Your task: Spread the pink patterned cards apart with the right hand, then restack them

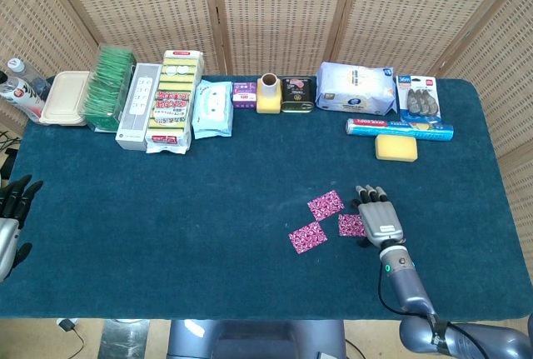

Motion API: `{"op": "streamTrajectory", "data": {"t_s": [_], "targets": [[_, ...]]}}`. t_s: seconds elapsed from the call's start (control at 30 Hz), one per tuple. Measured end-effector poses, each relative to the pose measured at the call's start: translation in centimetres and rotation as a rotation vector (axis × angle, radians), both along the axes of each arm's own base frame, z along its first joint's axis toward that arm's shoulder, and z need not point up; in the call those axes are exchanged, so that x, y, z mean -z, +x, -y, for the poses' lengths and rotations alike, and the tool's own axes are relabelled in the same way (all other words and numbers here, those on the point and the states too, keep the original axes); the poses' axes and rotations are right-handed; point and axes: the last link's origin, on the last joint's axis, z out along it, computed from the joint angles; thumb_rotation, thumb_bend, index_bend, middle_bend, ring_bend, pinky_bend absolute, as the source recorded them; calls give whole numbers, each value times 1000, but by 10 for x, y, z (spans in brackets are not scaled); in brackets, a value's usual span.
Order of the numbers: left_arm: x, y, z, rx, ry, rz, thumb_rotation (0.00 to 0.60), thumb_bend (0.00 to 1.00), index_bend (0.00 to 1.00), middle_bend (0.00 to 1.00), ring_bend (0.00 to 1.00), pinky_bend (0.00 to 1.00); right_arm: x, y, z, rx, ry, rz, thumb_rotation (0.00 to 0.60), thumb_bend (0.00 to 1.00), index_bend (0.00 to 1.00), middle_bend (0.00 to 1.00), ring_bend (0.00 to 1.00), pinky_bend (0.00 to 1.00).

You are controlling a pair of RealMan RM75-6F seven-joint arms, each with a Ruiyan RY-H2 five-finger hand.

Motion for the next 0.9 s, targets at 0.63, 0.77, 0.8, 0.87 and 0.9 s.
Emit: {"op": "streamTrajectory", "data": {"t_s": [0.63, 0.77, 0.8, 0.87, 0.9], "targets": [[0, 0, 0, 1, 0, 2, 600, 133, 0, 0, 0, 71, 5, -5, 5, 21, -9, 14, 600, 157, 345, 86, 31, 66], [0, 0, 0, 1, -2, 1, 600, 133, 0, 0, 0, 71, 6, -5, 5, 16, -16, 12, 600, 167, 352, 89, 33, 68], [0, 0, 0, 1, -3, 1, 600, 133, 0, 0, 0, 71, 6, -5, 5, 17, -16, 11, 600, 171, 355, 91, 33, 68], [0, 0, 0, 1, -2, 1, 600, 134, 0, 0, 0, 71, 6, -5, 5, 20, -16, 13, 600, 174, 368, 94, 34, 69], [0, 0, 0, 1, -1, 1, 600, 134, 0, 0, 0, 71, 7, -5, 5, 21, -16, 13, 600, 174, 379, 97, 36, 70]]}}
